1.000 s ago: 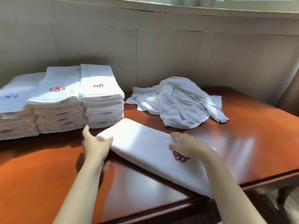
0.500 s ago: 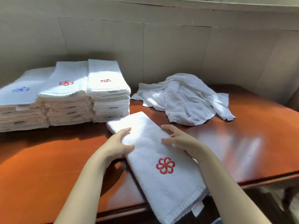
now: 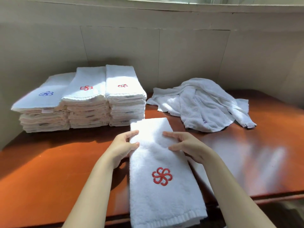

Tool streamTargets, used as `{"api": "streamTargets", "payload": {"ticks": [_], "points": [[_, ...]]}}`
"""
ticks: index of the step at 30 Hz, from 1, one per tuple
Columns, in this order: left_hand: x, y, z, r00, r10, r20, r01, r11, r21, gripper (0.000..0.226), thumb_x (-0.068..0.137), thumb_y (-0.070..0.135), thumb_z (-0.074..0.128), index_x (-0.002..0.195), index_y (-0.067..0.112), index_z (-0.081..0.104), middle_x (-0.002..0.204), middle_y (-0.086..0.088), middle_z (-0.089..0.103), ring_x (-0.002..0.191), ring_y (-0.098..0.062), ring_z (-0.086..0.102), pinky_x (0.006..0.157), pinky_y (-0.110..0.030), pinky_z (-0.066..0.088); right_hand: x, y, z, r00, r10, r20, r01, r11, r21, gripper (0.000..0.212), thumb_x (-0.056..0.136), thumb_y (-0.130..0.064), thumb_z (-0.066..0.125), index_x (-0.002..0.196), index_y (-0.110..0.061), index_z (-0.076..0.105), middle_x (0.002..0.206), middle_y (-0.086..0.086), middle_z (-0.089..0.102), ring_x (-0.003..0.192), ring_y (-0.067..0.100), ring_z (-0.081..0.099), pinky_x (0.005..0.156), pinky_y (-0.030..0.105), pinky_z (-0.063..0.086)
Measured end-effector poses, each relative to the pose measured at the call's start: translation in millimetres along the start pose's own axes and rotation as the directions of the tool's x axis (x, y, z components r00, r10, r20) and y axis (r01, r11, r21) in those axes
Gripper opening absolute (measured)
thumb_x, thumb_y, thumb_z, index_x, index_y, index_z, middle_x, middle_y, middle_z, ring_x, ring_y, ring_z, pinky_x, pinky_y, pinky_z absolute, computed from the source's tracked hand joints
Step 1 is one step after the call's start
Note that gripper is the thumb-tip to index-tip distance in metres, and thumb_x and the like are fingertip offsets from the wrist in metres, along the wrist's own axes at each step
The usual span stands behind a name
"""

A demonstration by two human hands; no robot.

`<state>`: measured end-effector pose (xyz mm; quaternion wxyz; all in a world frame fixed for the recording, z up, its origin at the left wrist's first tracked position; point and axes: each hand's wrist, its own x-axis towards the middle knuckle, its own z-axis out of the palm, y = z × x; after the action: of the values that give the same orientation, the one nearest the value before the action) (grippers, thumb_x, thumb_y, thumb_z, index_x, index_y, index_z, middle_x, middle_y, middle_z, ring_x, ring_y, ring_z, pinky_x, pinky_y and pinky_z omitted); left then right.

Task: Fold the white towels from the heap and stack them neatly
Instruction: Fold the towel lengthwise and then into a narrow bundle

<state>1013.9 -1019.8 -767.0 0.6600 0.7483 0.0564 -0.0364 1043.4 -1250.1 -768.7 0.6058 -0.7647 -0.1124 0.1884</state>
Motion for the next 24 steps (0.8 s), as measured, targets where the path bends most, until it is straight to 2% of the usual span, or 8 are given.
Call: {"api": "streamTargets", "payload": {"ticks": [5, 8, 11, 16, 19, 21, 22, 24], "points": [[-20, 24, -15, 0.985, 0.169, -0.028, -0.171, 0.974, -0.146, 0.05, 0.086, -0.009, 0.06, 0.128, 0.018, 0.059, 0.13, 0.007, 0.056, 0.109, -0.005, 0.061, 0.09, -0.024, 0.052, -17, -28, 4, 0.99, -0.135, -0.04, 0.139, 0.981, 0.137, 0.056, 0.078, 0.011, 0.065, 0.115, -0.031, 0.066, 0.113, -0.014, 0.069, 0.104, 0.009, 0.066, 0.082, 0.02, 0.054], [-38, 42, -34, 0.958, 0.285, -0.03, -0.284, 0.93, -0.232, 0.048, 0.085, -0.008, 0.061, 0.121, 0.023, 0.063, 0.121, 0.018, 0.06, 0.1, 0.01, 0.062, 0.079, -0.011, 0.05, -27, -48, 13, 0.97, -0.239, -0.036, 0.24, 0.942, 0.232, 0.055, 0.074, 0.013, 0.067, 0.111, -0.029, 0.069, 0.112, -0.016, 0.069, 0.104, 0.01, 0.066, 0.077, 0.017, 0.054], [-56, 59, -61, 0.932, 0.354, -0.083, -0.363, 0.898, -0.25, 0.047, 0.083, -0.007, 0.062, 0.118, 0.026, 0.065, 0.122, 0.019, 0.063, 0.11, 0.01, 0.056, 0.083, -0.01, 0.049, -25, -73, 31, 0.946, -0.324, 0.005, 0.309, 0.908, 0.282, 0.056, 0.066, 0.006, 0.074, 0.109, -0.029, 0.072, 0.12, -0.012, 0.066, 0.109, 0.011, 0.064, 0.078, 0.018, 0.054], [-63, 98, -127, 0.916, 0.372, -0.149, -0.397, 0.894, -0.207, 0.046, 0.085, -0.002, 0.063, 0.115, 0.032, 0.065, 0.127, 0.021, 0.058, 0.125, -0.003, 0.048, 0.103, -0.026, 0.039, 11, -134, 76, 0.905, -0.422, 0.054, 0.413, 0.902, 0.13, 0.061, 0.063, -0.001, 0.073, 0.106, -0.044, 0.07, 0.128, -0.019, 0.059, 0.124, 0.006, 0.052, 0.103, 0.031, 0.044], [-47, 130, -177, 0.878, 0.421, -0.227, -0.459, 0.875, -0.152, 0.045, 0.085, -0.003, 0.061, 0.114, 0.032, 0.065, 0.134, 0.014, 0.055, 0.113, 0.005, 0.056, 0.096, -0.02, 0.043, 52, -184, 103, 0.878, -0.475, 0.061, 0.468, 0.878, 0.101, 0.063, 0.06, -0.005, 0.072, 0.107, -0.046, 0.069, 0.126, -0.02, 0.06, 0.125, 0.007, 0.052, 0.103, 0.031, 0.042], [-25, 159, -213, 0.857, 0.445, -0.261, -0.489, 0.861, -0.136, 0.048, 0.087, -0.004, 0.06, 0.125, 0.026, 0.06, 0.141, 0.008, 0.051, 0.106, 0.004, 0.06, 0.088, -0.016, 0.049, 90, -220, 120, 0.857, -0.511, 0.068, 0.501, 0.856, 0.129, 0.064, 0.06, -0.003, 0.071, 0.109, -0.044, 0.068, 0.127, -0.02, 0.06, 0.123, 0.006, 0.05, 0.09, 0.023, 0.049], [-13, 175, -231, 0.844, 0.451, -0.289, -0.502, 0.856, -0.129, 0.054, 0.089, -0.003, 0.058, 0.135, 0.022, 0.052, 0.142, 0.004, 0.05, 0.101, 0.002, 0.062, 0.08, -0.016, 0.052, 113, -237, 128, 0.85, -0.523, 0.057, 0.511, 0.847, 0.146, 0.064, 0.061, -0.001, 0.071, 0.112, -0.041, 0.067, 0.128, -0.018, 0.059, 0.121, 0.007, 0.05, 0.084, 0.02, 0.051], [17, 201, -264, 0.82, 0.432, -0.375, -0.508, 0.851, -0.13, 0.07, 0.093, 0.004, 0.057, 0.151, 0.026, 0.024, 0.128, -0.002, 0.059, 0.087, -0.004, 0.068, 0.063, -0.021, 0.056, 165, -273, 146, 0.838, -0.546, 0.001, 0.536, 0.824, 0.182, 0.066, 0.067, 0.006, 0.068, 0.122, -0.029, 0.063, 0.129, -0.013, 0.059, 0.114, 0.011, 0.054, 0.088, 0.025, 0.051]]}}
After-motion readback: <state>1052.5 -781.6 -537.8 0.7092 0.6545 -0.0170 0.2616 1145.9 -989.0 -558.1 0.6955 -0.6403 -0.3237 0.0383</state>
